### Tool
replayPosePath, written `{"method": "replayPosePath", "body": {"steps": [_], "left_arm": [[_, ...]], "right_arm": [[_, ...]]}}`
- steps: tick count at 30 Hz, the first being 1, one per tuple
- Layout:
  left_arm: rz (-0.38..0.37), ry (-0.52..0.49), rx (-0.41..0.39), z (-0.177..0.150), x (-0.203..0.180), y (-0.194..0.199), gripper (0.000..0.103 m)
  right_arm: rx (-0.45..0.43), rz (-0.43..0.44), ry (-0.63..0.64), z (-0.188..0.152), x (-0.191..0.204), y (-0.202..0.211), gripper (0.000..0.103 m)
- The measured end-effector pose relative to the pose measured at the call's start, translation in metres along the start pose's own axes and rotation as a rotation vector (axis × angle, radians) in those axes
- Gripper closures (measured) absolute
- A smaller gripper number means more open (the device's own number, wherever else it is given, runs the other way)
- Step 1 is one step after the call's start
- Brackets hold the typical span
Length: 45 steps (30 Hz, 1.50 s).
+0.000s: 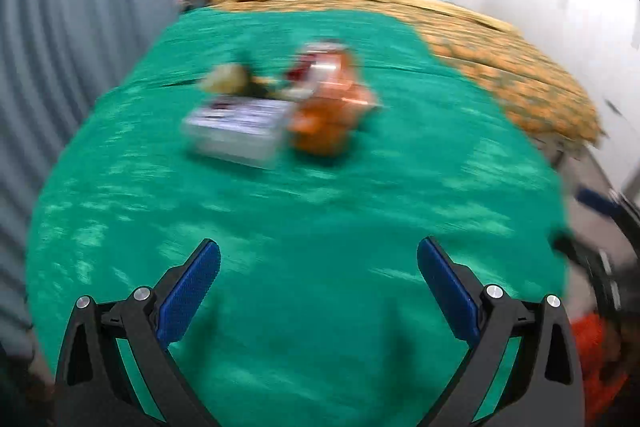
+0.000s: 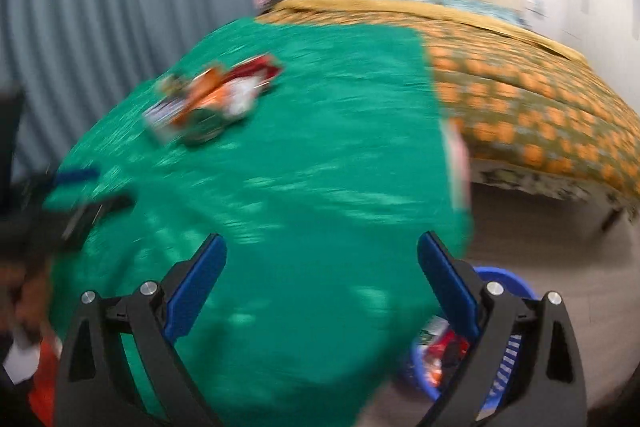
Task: Collect trash
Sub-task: 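Move both tools back over the cloth toward the remaining trash, then lower the left tool around the clear Kuromi toothbrush box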
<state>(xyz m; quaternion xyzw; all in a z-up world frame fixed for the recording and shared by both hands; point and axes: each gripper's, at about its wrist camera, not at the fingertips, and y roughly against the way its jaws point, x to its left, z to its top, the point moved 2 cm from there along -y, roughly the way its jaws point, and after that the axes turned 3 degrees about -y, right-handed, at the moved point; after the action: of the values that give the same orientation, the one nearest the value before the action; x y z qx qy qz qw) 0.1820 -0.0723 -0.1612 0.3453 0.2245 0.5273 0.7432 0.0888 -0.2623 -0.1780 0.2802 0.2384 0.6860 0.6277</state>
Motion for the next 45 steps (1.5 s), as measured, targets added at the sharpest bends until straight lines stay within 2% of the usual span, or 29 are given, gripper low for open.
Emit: {"method": "replayPosePath", "body": {"steps": [2,5,9,13,17,24,27,30,32,34,40,42,43,45], "left_arm": [[0.040,0.017,0.018,0.008,0.024,-0.013,0.006],[0.082,0.012,0.041,0.024,0.036,-0.033,0.006],[0.129,0.004,0.065,0.042,0.045,-0.057,0.006],[0.151,0.042,0.071,0.050,0.055,-0.066,0.006],[0.151,0.147,0.089,0.045,0.087,-0.062,0.005],[0.259,0.272,0.098,0.018,0.170,-0.035,0.005],[0.168,0.279,0.059,0.020,0.172,-0.021,0.006],[0.018,0.219,0.025,0.038,0.144,-0.016,0.006],[-0.025,0.187,0.024,0.052,0.125,-0.023,0.006],[-0.040,0.176,0.054,0.066,0.113,-0.040,0.006],[0.026,0.187,0.161,0.079,0.111,-0.088,0.007],[0.030,0.170,0.174,0.077,0.112,-0.092,0.019],[0.025,0.158,0.181,0.075,0.111,-0.093,0.030],[0.022,0.146,0.173,0.074,0.112,-0.093,0.032]], "right_arm": [[0.013,0.009,0.033,-0.001,0.019,-0.011,0.009],[0.021,0.018,0.065,0.000,0.033,-0.020,0.009],[0.016,0.017,0.083,-0.001,0.039,-0.020,0.009],[0.012,0.019,0.071,0.003,0.034,-0.023,0.009],[0.006,0.018,0.062,0.006,0.030,-0.024,0.009],[0.003,0.024,0.060,0.005,0.031,-0.022,0.009],[0.001,0.028,0.067,0.004,0.034,-0.022,0.009],[0.009,0.031,0.072,0.002,0.037,-0.024,0.009],[0.013,0.033,0.075,0.001,0.039,-0.025,0.009],[0.012,0.029,0.083,0.000,0.040,-0.025,0.009],[0.005,0.018,0.095,-0.005,0.039,-0.021,0.009],[0.005,0.015,0.093,-0.005,0.037,-0.021,0.009],[0.005,0.014,0.092,-0.005,0.037,-0.021,0.009],[0.004,0.013,0.088,-0.005,0.035,-0.021,0.009]]}}
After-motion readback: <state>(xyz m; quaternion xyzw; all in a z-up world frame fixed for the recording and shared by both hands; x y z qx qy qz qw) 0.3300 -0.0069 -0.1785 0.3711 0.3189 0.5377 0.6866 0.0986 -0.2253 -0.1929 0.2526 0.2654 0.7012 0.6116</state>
